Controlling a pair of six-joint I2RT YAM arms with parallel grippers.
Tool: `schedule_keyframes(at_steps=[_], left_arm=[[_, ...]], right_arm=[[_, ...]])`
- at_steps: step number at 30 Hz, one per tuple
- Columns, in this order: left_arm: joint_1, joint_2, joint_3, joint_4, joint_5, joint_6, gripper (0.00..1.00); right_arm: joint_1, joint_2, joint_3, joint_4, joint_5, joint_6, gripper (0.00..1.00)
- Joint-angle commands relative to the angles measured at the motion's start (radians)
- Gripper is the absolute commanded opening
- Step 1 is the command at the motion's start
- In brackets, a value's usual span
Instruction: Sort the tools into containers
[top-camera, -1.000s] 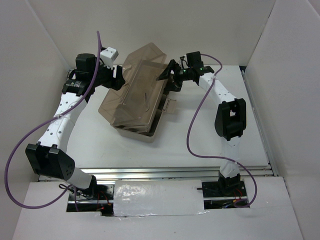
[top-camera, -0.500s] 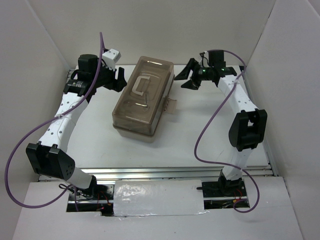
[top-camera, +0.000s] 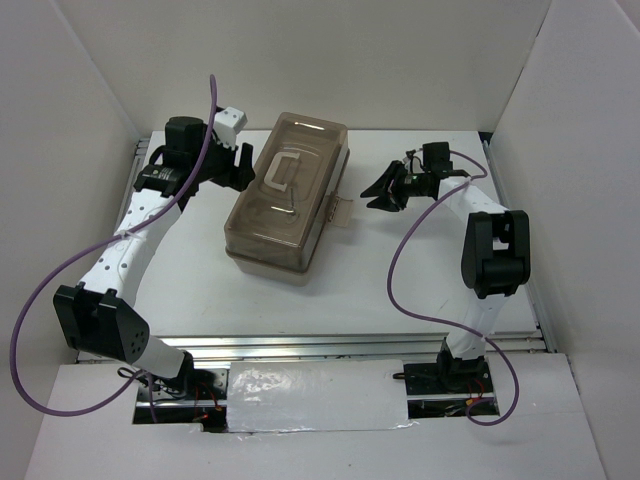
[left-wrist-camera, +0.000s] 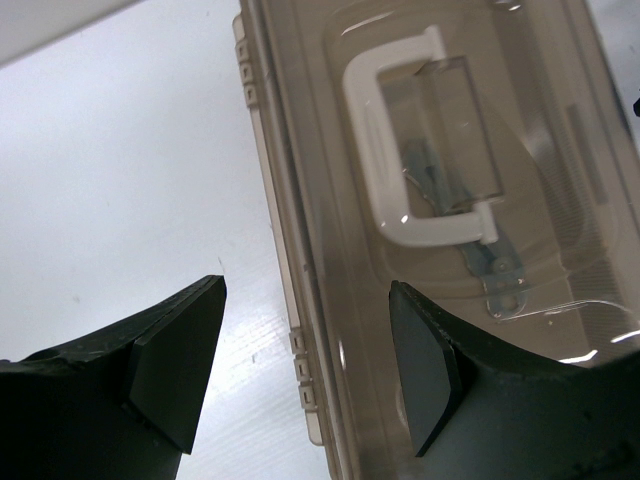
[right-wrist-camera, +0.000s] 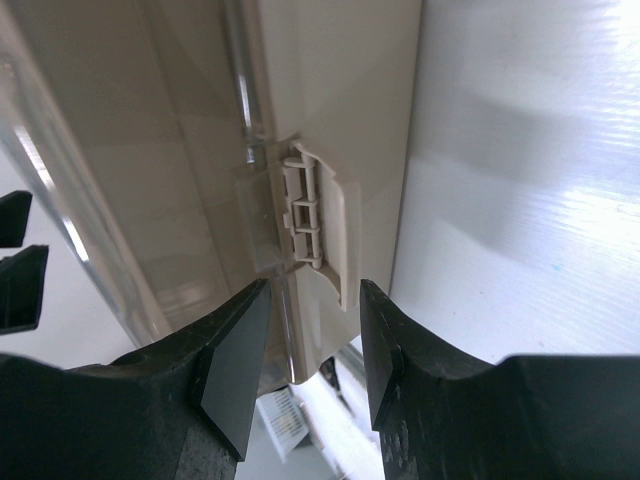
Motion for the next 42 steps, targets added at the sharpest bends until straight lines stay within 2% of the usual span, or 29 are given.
schedule_keyframes(at_steps=[1,4,7,9,14,15,18,19,21,24,28,31,34,39,40,42], left_arm=[[0.034,-0.036,-0.03,0.052,-0.001,-0.047,0.79],[0.053,-0.024,-0.039,0.059,0.01,-0.058,0.79],[0.064,-0.01,-0.052,0.079,0.022,-0.058,0.78],[0.063,-0.007,-0.056,0.092,0.027,-0.058,0.78],[0.029,-0.007,-0.081,0.105,0.021,-0.059,0.78],[0.024,-0.009,-0.088,0.109,0.019,-0.058,0.78],[0.015,-0.021,-0.113,0.124,0.005,-0.058,0.78],[0.002,-0.026,-0.116,0.121,0.002,-0.056,0.77],[-0.024,-0.036,-0.125,0.118,-0.019,-0.036,0.77],[-0.075,-0.056,-0.138,0.124,-0.061,-0.004,0.77],[-0.132,-0.069,-0.135,0.106,-0.105,0.036,0.76],[-0.164,-0.092,-0.144,0.104,-0.127,0.068,0.76],[-0.18,-0.118,-0.156,0.104,-0.121,0.074,0.76],[-0.184,-0.132,-0.165,0.099,-0.096,0.042,0.76],[-0.184,-0.127,-0.165,0.096,-0.098,0.036,0.76],[-0.183,-0.118,-0.168,0.092,-0.089,0.016,0.75]], right_arm=[[0.028,0.037,-0.024,0.166,-0.081,0.071,0.48],[0.053,0.067,-0.043,0.23,-0.107,0.115,0.49],[0.076,0.113,-0.029,0.255,-0.13,0.152,0.57],[0.1,0.129,-0.009,0.249,-0.124,0.155,0.57],[0.134,0.121,0.006,0.269,-0.112,0.172,0.3],[0.142,0.123,0.011,0.267,-0.11,0.172,0.2],[0.147,0.114,0.028,0.246,-0.103,0.172,0.01],[0.153,0.105,0.031,0.23,-0.088,0.166,0.0],[0.16,0.076,0.046,0.171,-0.055,0.133,0.0],[0.176,0.033,0.083,0.051,0.073,0.077,0.0],[0.217,0.029,0.243,-0.154,0.305,0.001,0.0],[0.234,0.028,0.316,-0.253,0.408,0.001,0.0],[0.242,0.023,0.358,-0.296,0.442,0.007,0.0],[0.262,0.034,0.393,-0.305,0.396,0.011,0.0],[0.268,0.038,0.401,-0.308,0.388,0.008,0.11],[0.274,0.045,0.411,-0.305,0.353,0.008,0.21]])
